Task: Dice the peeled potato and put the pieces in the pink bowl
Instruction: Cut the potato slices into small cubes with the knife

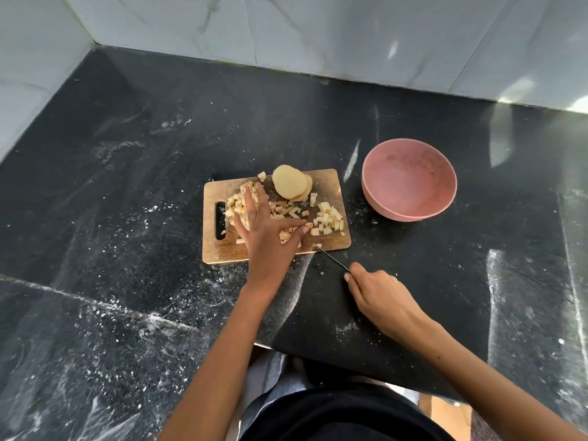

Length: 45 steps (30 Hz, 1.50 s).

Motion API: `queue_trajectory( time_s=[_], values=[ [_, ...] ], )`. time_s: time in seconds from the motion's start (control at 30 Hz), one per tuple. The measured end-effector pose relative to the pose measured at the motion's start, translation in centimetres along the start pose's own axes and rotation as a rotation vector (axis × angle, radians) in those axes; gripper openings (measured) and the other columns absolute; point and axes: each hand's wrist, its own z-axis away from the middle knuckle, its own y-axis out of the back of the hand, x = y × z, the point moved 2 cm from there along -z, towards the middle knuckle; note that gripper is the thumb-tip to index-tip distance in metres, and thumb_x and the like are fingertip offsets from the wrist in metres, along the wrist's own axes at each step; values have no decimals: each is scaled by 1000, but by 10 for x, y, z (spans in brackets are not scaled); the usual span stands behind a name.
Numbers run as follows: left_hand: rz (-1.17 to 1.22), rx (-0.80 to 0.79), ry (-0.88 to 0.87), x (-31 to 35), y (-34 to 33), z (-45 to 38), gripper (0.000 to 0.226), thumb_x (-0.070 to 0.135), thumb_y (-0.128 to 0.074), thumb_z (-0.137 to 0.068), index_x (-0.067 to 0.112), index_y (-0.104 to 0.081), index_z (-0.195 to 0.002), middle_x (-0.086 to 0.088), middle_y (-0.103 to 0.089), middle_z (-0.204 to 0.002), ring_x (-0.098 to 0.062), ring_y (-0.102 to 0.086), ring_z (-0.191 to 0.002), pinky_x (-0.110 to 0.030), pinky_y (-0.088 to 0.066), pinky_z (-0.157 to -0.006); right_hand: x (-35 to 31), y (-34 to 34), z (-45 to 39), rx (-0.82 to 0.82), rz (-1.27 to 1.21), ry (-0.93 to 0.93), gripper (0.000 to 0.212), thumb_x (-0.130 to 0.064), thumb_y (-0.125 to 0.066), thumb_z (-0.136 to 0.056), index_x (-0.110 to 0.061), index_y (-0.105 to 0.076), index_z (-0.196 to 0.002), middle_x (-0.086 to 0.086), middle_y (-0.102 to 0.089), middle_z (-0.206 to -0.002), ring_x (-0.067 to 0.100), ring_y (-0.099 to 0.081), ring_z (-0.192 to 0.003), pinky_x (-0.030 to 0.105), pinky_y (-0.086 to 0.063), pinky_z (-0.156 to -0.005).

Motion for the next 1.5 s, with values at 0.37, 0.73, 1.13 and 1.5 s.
queue_trajectory(
  time_s=[0.37, 0.73, 1.13, 1.5],
  values=[
    [-246, 165, 97, -1, 10, 8, 21, 43, -79, -72, 24, -76, -82, -4, -53, -124, -22, -27, -123, -42, -17, -103, -16, 10, -23, 33, -63, 7, 22, -35, -29, -103, -17, -38, -93, 3, -49, -72, 32, -55, -71, 37, -40, -62],
    [-189, 61, 93, 13, -4, 0, 9, 29, -77, -78, 20, -77, -79, -3, -28, -156, -28, -14, -143, -47, -5, -113, -26, 12, -34, 7, -60, -25, 24, -33, -28, -103, -13, -42, -102, 11, -57, -83, 32, -58, -76, 38, -44, -64],
    [-175, 168, -28, 7, -16, -7, 8, 21, -79, -69, 17, -72, -67, -1, -16, -158, -29, -18, -145, -46, -9, -109, -43, 13, -41, -39, -18, -141, 8, -8, -34, -97, -10, -38, -103, 16, -60, -98, 38, -60, -91, 38, -42, -67],
    [-73, 146, 50, 4, -16, 0, 5, 26, -78, -78, 24, -74, -76, -10, -12, -160, -22, -1, -148, -47, 1, -116, -38, 13, -39, -68, -47, -173, 21, -19, -31, -102, -6, -41, -115, 17, -60, -104, 35, -60, -94, 39, -43, -71]
  ],
)
